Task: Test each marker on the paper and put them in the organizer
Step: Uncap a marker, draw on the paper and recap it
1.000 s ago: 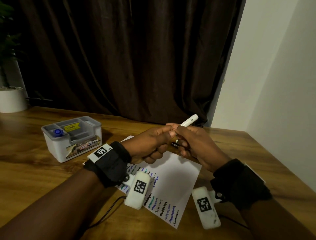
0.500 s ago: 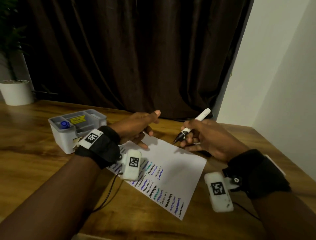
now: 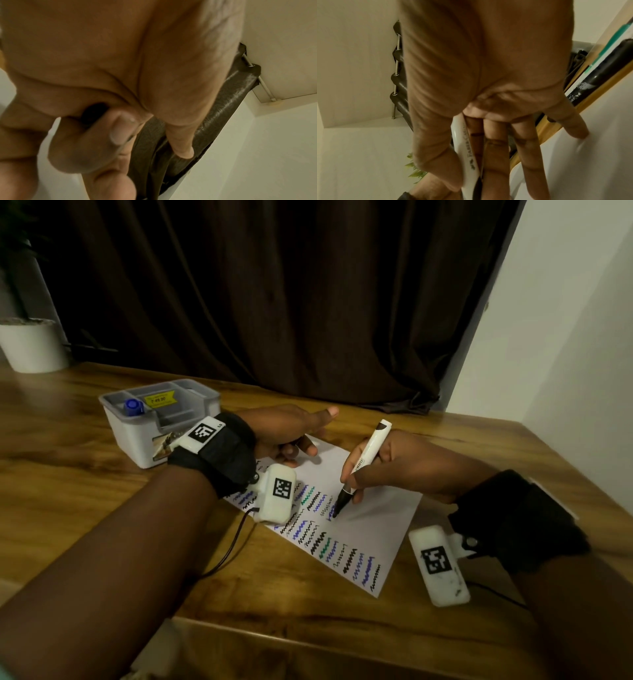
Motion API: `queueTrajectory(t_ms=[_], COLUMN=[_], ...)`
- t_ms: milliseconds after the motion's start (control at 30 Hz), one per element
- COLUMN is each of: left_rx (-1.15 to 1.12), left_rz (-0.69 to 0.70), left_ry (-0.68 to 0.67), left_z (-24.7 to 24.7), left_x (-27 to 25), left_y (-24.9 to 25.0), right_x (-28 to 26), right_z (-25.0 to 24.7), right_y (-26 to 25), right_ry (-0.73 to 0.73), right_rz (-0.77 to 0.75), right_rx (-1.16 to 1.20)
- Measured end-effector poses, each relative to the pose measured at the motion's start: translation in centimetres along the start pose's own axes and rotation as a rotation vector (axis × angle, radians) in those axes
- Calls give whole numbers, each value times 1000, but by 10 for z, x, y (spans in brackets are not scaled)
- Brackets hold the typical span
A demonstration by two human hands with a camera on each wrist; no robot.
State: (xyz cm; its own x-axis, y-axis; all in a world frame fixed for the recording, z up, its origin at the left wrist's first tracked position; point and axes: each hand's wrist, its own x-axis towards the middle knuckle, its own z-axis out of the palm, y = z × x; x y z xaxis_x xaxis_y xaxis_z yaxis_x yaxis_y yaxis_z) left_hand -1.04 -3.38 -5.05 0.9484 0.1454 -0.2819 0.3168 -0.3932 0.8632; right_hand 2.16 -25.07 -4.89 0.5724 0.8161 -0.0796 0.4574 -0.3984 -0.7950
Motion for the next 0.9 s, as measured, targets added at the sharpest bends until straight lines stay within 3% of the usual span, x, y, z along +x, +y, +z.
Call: queueTrajectory(t_ms=[900], left_rx=[22], left_rz=[21], left_ry=[-10], left_z=[0], left_x=[4], left_y=[-3], right_x=[5], right_z=[-2], right_y=[8], right_ry=[-50], right_rz=[-13], right_rx=[-73])
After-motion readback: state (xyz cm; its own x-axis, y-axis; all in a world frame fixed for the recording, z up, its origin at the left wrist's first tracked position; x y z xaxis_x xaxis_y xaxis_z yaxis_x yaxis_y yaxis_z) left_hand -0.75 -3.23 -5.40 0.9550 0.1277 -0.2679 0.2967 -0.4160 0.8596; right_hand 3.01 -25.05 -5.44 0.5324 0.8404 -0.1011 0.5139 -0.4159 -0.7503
